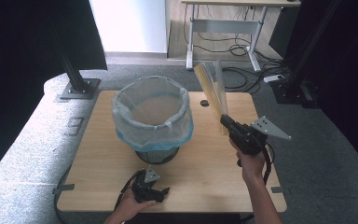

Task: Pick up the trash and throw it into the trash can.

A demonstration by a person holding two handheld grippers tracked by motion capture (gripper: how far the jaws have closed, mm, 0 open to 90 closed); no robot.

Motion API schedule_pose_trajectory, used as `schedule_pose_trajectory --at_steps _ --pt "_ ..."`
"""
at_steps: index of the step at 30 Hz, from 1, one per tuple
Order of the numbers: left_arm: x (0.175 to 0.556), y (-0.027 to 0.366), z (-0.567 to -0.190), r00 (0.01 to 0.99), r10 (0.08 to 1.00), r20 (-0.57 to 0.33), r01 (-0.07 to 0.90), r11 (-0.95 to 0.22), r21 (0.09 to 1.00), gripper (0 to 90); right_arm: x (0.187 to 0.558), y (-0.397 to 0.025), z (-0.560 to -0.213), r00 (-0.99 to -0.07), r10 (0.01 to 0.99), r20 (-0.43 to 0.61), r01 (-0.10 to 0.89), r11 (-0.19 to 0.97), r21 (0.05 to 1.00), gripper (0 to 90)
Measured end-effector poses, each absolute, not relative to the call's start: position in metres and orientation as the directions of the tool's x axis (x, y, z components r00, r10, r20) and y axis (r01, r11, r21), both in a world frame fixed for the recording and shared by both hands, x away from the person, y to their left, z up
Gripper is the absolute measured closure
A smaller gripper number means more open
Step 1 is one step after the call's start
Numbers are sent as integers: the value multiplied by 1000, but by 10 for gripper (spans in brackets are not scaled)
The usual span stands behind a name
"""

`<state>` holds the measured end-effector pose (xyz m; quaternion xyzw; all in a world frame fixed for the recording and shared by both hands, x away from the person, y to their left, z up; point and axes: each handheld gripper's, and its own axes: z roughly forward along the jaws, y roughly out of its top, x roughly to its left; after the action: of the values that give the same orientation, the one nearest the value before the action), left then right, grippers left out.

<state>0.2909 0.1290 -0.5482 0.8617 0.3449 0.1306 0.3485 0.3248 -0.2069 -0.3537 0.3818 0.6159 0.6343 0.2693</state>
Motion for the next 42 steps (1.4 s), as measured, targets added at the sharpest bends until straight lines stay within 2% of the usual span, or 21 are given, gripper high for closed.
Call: schedule_pose_trajectory --at_steps 22,42 --pt "291 129 -548 728 685 -10 503 -524 687 152 336 -176 -326 -591 798 116 114 -59 992 866" --pt "291 129 -548 727 686 -10 503 -523 688 153 348 -144 -320 -618 779 105 125 -34 992 864"
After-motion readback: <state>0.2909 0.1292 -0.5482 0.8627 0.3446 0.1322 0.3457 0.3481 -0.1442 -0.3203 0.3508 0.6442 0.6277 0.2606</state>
